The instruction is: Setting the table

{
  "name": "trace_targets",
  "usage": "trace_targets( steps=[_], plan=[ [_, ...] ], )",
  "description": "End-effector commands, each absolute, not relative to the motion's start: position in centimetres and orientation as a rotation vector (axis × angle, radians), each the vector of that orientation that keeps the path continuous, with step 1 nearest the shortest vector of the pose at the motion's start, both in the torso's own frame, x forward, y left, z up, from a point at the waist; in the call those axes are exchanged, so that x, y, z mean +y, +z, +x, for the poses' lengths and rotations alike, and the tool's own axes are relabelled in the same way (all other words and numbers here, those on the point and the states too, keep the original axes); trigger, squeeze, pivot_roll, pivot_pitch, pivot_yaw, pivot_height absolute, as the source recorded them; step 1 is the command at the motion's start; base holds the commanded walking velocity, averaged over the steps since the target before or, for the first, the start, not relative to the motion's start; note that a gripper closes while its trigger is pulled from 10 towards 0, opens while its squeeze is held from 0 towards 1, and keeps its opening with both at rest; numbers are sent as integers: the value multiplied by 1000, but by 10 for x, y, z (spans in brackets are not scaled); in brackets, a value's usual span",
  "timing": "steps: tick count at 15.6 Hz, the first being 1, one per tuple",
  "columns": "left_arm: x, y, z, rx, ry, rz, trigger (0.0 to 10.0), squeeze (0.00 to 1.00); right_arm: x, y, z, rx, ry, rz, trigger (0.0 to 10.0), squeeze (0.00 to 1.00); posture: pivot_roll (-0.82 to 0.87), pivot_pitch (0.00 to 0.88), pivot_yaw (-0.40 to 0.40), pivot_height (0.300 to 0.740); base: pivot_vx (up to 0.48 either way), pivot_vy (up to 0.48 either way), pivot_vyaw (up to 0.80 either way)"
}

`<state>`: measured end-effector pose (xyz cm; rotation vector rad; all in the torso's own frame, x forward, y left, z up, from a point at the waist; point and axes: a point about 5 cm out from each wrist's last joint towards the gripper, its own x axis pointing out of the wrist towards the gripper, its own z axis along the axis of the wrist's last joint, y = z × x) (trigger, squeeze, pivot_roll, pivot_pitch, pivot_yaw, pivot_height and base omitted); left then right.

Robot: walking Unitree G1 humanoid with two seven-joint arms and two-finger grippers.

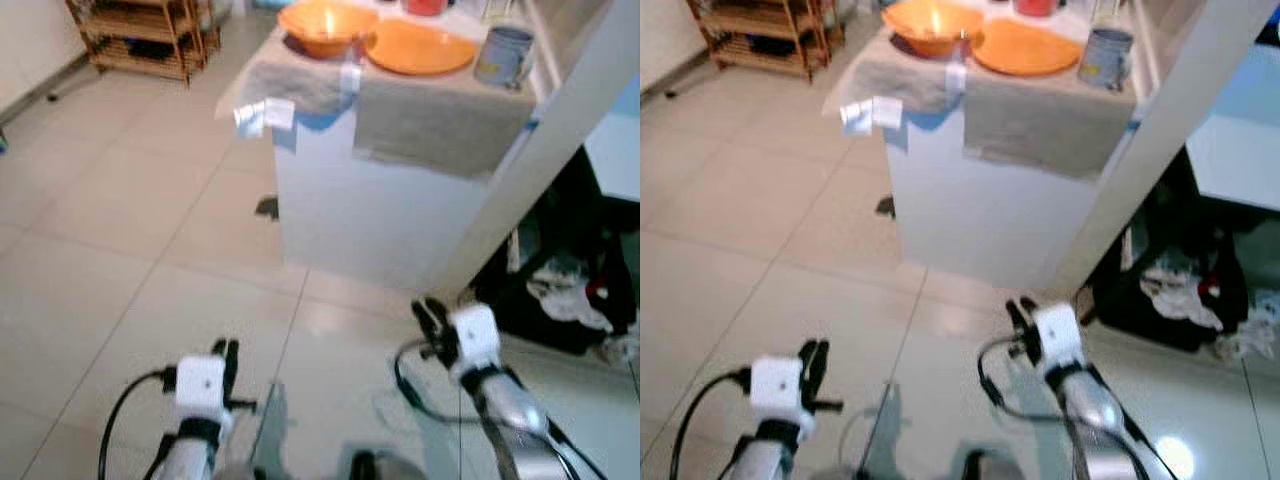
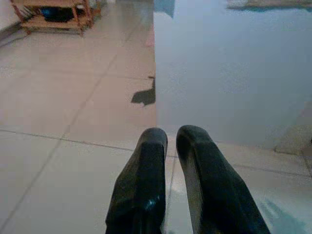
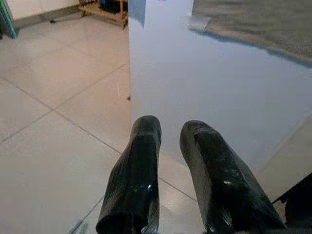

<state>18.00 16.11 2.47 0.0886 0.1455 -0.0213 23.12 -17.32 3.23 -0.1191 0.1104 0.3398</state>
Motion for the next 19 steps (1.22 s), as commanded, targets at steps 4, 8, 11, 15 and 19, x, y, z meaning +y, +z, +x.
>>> trace_targets(
  steps=[4, 8, 11, 15, 19],
  plan=[
    [155, 31, 199, 148, -43, 95, 10000, 0, -178, 46, 226, 109, 363, -85, 10000, 0, -27, 100, -22, 740, 0, 0, 0],
    [138, 35, 216, 145, -139, 119, 10000, 0, -167, 45, 240, 143, 352, -63, 10000, 0, -26, 94, -20, 740, 0, 0, 0],
    [155, 30, 203, 213, -46, 100, 10000, 0, -160, 36, 248, 184, 377, -50, 10000, 0, -33, 98, -14, 740, 0, 0, 0],
    [158, 22, 201, 288, -30, 50, 10000, 0, -150, 34, 258, 192, 403, -86, 10000, 0, -15, 97, -9, 740, 0, 346, 0],
    [151, 21, 208, 310, -75, 41, 10000, 0, -144, 33, 264, 186, 422, -101, 10000, 0, -20, 95, -4, 740, 0, 459, 0]
  ],
)
